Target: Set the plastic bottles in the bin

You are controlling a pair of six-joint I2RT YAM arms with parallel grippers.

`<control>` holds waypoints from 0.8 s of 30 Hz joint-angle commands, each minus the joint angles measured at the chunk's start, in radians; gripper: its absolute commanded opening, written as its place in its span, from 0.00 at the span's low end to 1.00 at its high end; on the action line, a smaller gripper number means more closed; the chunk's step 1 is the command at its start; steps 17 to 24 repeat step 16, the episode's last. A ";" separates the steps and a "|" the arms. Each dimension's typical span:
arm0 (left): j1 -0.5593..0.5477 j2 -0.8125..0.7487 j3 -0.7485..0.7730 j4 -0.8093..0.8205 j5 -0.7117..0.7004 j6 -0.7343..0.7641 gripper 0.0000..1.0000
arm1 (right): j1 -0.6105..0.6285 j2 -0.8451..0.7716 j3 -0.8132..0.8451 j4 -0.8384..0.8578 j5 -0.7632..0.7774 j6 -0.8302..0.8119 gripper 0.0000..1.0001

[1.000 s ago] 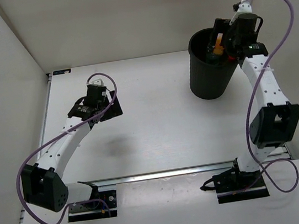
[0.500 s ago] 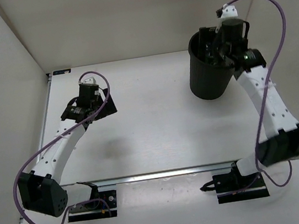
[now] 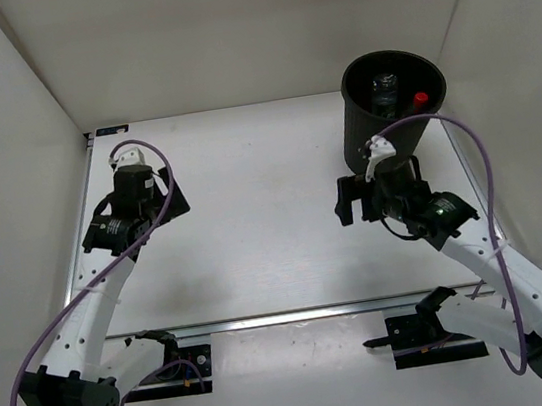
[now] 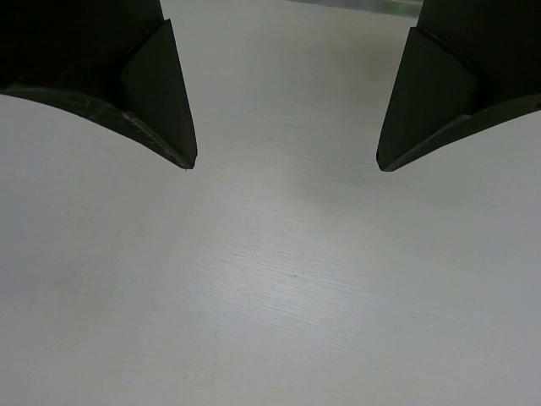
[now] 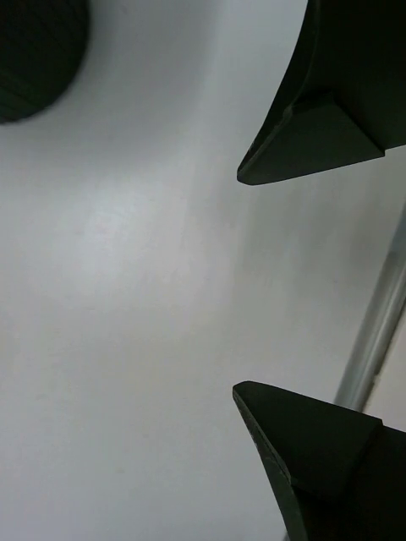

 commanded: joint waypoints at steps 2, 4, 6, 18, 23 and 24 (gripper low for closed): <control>0.017 -0.030 -0.020 -0.060 -0.045 -0.018 0.99 | 0.015 0.000 -0.055 0.007 -0.092 0.056 0.99; 0.022 -0.030 -0.015 -0.060 -0.060 -0.017 0.98 | 0.040 -0.005 -0.074 0.003 -0.072 0.042 1.00; 0.021 -0.023 -0.006 -0.071 -0.080 -0.015 0.99 | 0.041 -0.011 -0.089 0.019 -0.082 0.036 0.99; 0.030 -0.066 -0.043 -0.069 -0.152 -0.032 0.99 | 0.014 -0.045 -0.129 0.048 -0.150 0.009 0.99; 0.030 -0.066 -0.043 -0.069 -0.152 -0.032 0.99 | 0.014 -0.045 -0.129 0.048 -0.150 0.009 0.99; 0.030 -0.066 -0.043 -0.069 -0.152 -0.032 0.99 | 0.014 -0.045 -0.129 0.048 -0.150 0.009 0.99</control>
